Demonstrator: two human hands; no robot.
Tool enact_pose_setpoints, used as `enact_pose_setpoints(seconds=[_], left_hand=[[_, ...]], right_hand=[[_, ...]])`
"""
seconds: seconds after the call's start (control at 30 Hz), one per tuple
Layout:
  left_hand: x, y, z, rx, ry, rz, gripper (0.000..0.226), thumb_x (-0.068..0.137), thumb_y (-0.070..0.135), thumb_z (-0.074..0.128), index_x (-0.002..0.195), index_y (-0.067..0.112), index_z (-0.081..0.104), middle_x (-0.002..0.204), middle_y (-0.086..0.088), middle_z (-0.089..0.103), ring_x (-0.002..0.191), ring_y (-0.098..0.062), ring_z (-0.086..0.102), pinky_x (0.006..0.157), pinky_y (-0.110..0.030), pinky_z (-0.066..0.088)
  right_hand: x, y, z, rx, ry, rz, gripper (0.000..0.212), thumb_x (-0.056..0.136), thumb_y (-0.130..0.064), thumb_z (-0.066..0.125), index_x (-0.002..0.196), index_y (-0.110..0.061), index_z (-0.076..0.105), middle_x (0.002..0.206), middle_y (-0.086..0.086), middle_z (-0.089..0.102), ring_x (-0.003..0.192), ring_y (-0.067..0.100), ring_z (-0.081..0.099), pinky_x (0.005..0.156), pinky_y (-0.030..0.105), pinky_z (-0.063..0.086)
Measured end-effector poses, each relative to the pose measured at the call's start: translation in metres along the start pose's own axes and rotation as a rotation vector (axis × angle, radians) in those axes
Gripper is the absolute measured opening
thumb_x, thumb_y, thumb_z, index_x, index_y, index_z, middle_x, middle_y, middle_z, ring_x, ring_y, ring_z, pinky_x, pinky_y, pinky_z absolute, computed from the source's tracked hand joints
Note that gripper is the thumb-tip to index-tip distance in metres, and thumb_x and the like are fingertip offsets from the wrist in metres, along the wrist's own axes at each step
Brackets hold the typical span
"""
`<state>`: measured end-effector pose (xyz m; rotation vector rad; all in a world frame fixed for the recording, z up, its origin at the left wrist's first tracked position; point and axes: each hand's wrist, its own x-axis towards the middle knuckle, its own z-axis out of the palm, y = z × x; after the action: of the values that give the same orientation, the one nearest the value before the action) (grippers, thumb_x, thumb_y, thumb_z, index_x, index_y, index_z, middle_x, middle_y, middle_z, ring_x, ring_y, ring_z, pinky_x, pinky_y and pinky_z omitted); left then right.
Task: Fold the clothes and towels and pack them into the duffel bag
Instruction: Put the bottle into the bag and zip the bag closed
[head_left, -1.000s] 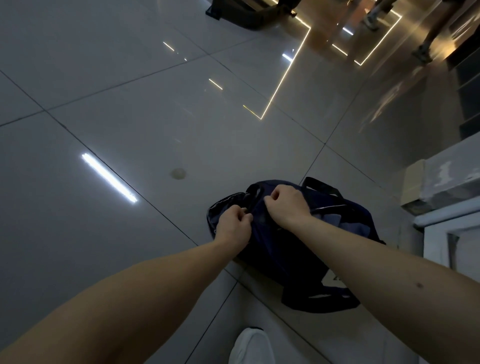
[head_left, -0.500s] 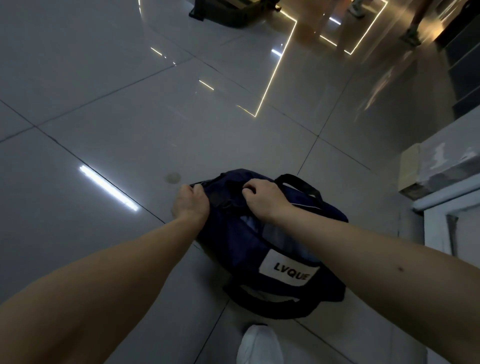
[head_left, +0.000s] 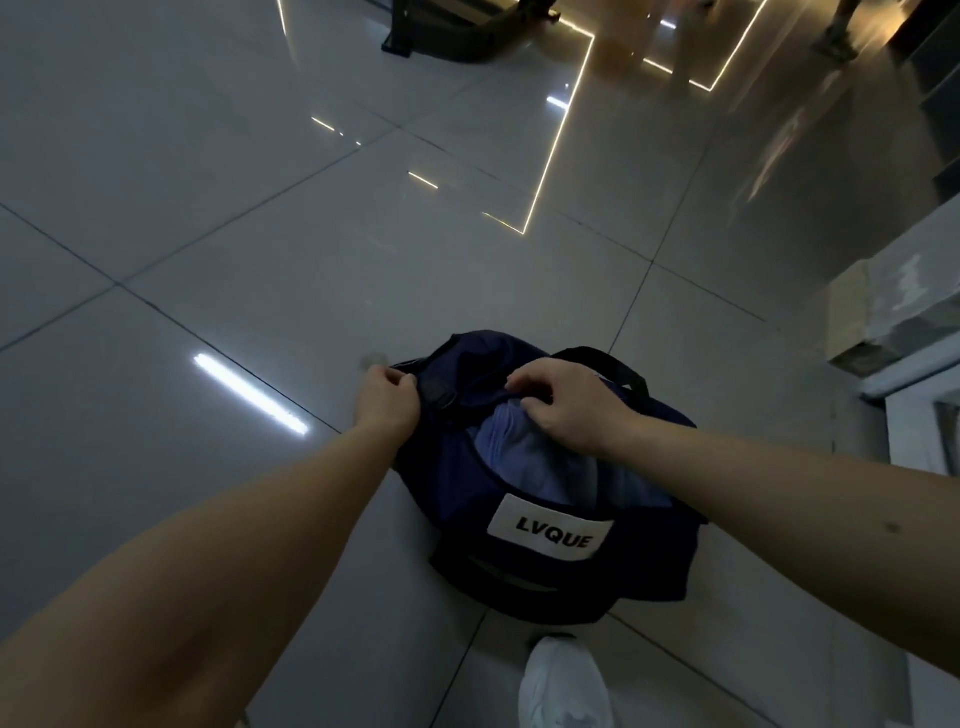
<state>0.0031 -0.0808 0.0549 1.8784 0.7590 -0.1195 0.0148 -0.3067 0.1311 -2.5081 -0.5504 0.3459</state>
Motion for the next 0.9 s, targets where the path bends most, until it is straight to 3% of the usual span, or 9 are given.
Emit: enact_pose_setpoints(seconds=[0.1,0.23,0.3,0.47,0.6,0.77,0.9], left_hand=[[-0.004,0.008,-0.007,0.048,-0.021,0.04,0.034,0.101,0.029,0.047,0.125,0.005,0.055,0.113,-0.009,0.062,0.093,-0.024,0.055,0.078,-0.031,0.039],[-0.018,0.027,-0.014,0.128,-0.027,0.112,0.052,0.099,0.023,0.05,0.146,0.002,0.039,0.141,-0.017,0.051,0.125,-0.032,0.052,0.094,-0.029,0.039],[-0.03,0.04,-0.012,0.218,-0.034,0.198,0.052,0.096,0.024,0.051,0.144,0.004,0.042,0.139,-0.018,0.053,0.124,-0.034,0.053,0.104,-0.037,0.044],[-0.072,0.076,0.017,0.333,-0.061,0.488,0.029,0.095,0.021,0.054,0.12,0.007,0.056,0.117,-0.01,0.058,0.103,-0.026,0.057,0.084,-0.035,0.045],[-0.109,0.095,0.057,0.428,-0.163,0.666,0.031,0.092,0.022,0.058,0.121,0.011,0.059,0.121,-0.008,0.057,0.109,-0.027,0.055,0.093,-0.039,0.048],[-0.147,0.102,0.11,0.616,-0.291,0.788,0.014,0.087,0.019,0.056,0.099,0.013,0.062,0.098,-0.007,0.065,0.09,-0.03,0.061,0.071,-0.038,0.05],[-0.156,0.094,0.138,0.846,-0.367,0.754,0.022,0.092,0.018,0.051,0.113,0.012,0.057,0.109,-0.008,0.063,0.099,-0.032,0.059,0.074,-0.036,0.043]], right_hand=[[0.0,0.005,-0.013,-0.045,0.014,0.032,0.028,0.09,-0.008,0.06,0.114,-0.017,0.071,0.114,-0.001,0.07,0.105,0.011,0.063,0.098,0.03,0.05],[-0.006,0.018,-0.034,-0.114,0.07,0.134,0.032,0.09,-0.006,0.057,0.118,-0.016,0.071,0.116,0.005,0.07,0.106,0.019,0.063,0.096,0.027,0.047],[-0.015,0.024,-0.042,-0.151,0.071,0.168,0.034,0.091,-0.005,0.056,0.119,-0.015,0.071,0.118,0.007,0.07,0.108,0.023,0.064,0.095,0.026,0.045],[-0.048,0.043,-0.071,-0.231,0.018,0.246,0.036,0.091,-0.006,0.054,0.121,-0.017,0.068,0.121,0.009,0.068,0.112,0.028,0.061,0.095,0.031,0.046],[-0.082,0.071,-0.099,-0.299,-0.073,0.364,0.037,0.09,-0.004,0.055,0.122,-0.018,0.067,0.121,0.01,0.068,0.108,0.028,0.061,0.08,0.027,0.043],[-0.133,0.113,-0.101,-0.219,-0.06,0.484,0.03,0.094,-0.009,0.056,0.122,-0.012,0.067,0.121,0.009,0.067,0.11,0.025,0.062,0.092,0.032,0.049],[-0.157,0.134,-0.08,-0.113,-0.045,0.529,0.026,0.088,-0.024,0.072,0.112,-0.013,0.069,0.113,0.007,0.069,0.101,0.023,0.064,0.09,0.036,0.053]])
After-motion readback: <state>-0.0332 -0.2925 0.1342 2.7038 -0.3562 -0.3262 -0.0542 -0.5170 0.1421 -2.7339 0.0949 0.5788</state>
